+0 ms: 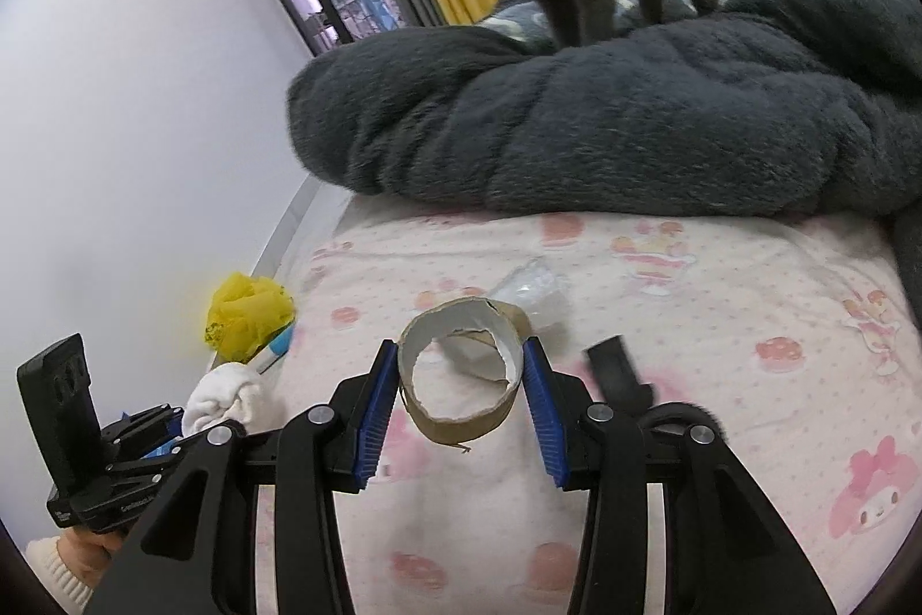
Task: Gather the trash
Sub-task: 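Carry the sock and tape roll with both grippers over the green bin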
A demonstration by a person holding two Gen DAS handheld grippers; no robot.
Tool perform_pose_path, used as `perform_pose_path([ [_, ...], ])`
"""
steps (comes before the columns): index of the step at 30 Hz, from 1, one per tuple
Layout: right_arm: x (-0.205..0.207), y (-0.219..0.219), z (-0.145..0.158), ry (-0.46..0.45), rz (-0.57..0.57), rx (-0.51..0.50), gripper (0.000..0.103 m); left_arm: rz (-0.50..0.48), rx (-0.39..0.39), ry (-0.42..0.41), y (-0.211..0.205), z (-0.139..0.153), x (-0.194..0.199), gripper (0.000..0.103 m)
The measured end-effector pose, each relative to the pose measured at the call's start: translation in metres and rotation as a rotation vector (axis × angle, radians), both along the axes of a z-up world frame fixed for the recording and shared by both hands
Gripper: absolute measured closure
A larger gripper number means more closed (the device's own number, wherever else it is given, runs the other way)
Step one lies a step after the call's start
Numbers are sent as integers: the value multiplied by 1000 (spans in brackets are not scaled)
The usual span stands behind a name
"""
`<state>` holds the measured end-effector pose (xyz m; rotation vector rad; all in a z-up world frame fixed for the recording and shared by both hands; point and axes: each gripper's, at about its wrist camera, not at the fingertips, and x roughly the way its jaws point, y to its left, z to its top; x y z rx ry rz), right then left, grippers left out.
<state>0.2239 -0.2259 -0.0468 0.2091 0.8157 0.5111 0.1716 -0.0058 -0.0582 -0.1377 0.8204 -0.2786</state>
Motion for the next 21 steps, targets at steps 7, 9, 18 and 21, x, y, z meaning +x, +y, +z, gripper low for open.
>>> perform_pose_path([
  [7,-21,36,7,-52,49,-53,59,50,-1,8,26,-3,-19,63],
  [9,-23,44,9,-61,63,-62,59,60,0,12,32,-5,-23,63],
  [18,-28,83,7,-57,124,-62,59,112,7,43,66,-15,-35,63],
  [21,-29,98,6,-55,150,-66,59,135,12,67,80,-22,-35,63],
])
